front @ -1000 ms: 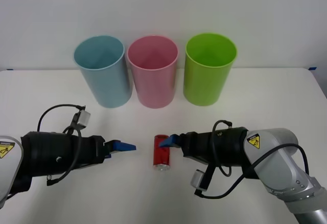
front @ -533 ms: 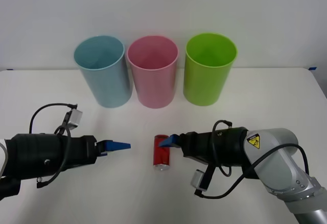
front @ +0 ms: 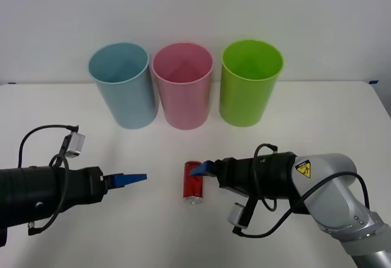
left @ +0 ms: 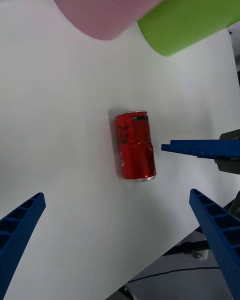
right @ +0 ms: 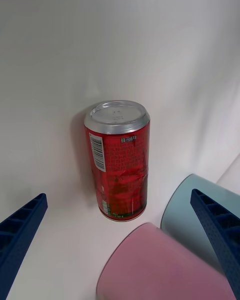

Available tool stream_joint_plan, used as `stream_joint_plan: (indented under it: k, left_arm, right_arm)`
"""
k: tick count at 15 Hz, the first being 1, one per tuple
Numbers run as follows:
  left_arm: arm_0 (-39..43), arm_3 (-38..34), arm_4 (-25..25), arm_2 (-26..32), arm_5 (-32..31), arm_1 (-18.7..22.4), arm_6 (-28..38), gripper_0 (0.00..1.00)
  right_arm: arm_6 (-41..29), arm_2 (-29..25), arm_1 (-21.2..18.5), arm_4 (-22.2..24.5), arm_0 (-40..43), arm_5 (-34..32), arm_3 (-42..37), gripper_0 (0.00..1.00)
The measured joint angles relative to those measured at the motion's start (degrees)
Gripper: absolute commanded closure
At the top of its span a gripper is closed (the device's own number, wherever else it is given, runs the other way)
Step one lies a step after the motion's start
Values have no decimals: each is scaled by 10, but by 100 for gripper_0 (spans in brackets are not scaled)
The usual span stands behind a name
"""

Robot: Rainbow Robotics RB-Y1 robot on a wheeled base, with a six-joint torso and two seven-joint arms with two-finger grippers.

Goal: Put cans in the blue bin and PET bottles in the pink bin and trash in the green bin.

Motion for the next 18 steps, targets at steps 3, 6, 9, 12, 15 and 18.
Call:
stream_joint_plan:
  k: [3,6,9,12,15,18]
  left_arm:
    - [24,-11,22,20,7,0,-41,0]
    - [47,-19,48,39,13,0,-74,0]
    - [68,-32,66,59,17,1,-89,0]
    - [90,-41,92,81,17,2,-117,0]
    - [118,-55,117,103,17,3,-140,0]
    - [151,-72,144,126,17,6,-172,0]
  right_arm:
    - [0,0,0,0,0,0,0,0]
    - [0,0,0,0,0,0,0,0]
    - [0,0,0,0,0,0,0,0]
    - [0,0,0,0,0,0,0,0]
    - [0,0,0,0,0,0,0,0]
    - [0,0,0,0,0,0,0,0]
